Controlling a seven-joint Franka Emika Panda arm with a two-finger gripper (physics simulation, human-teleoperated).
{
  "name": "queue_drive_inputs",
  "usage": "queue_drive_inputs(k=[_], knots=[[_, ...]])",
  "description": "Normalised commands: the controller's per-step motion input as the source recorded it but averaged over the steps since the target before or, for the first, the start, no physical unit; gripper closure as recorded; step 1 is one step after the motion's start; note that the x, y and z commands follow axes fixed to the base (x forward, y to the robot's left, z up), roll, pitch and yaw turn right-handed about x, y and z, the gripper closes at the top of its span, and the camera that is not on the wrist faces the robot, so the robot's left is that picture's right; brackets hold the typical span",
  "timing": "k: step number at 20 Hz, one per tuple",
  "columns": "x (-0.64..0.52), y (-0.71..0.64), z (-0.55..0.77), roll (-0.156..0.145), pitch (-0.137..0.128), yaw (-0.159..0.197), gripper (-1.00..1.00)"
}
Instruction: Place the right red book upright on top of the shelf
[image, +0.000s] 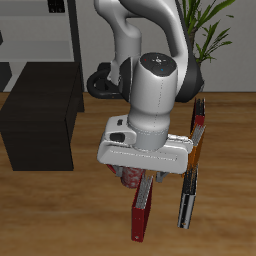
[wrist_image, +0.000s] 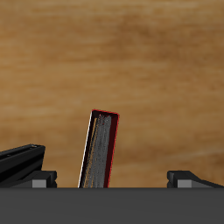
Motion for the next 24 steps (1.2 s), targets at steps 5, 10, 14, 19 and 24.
queue_drive_inputs(k=[5,10,14,19,24], knots=[[0.06,-0.11,-0.26,-0.007,0.035,-0.021,-1.00],[0.02,0.03,-0.23,0.008,0.026,-0.001,-1.00],[0.06,0.06,-0.24,0.012,0.033,-0.012,1.00],[0.05,0.02,-0.17,0.005,0.028,-0.016,1.00],[0.03,-0.09,-0.10,-0.001,0.016,-0.024,1.00]])
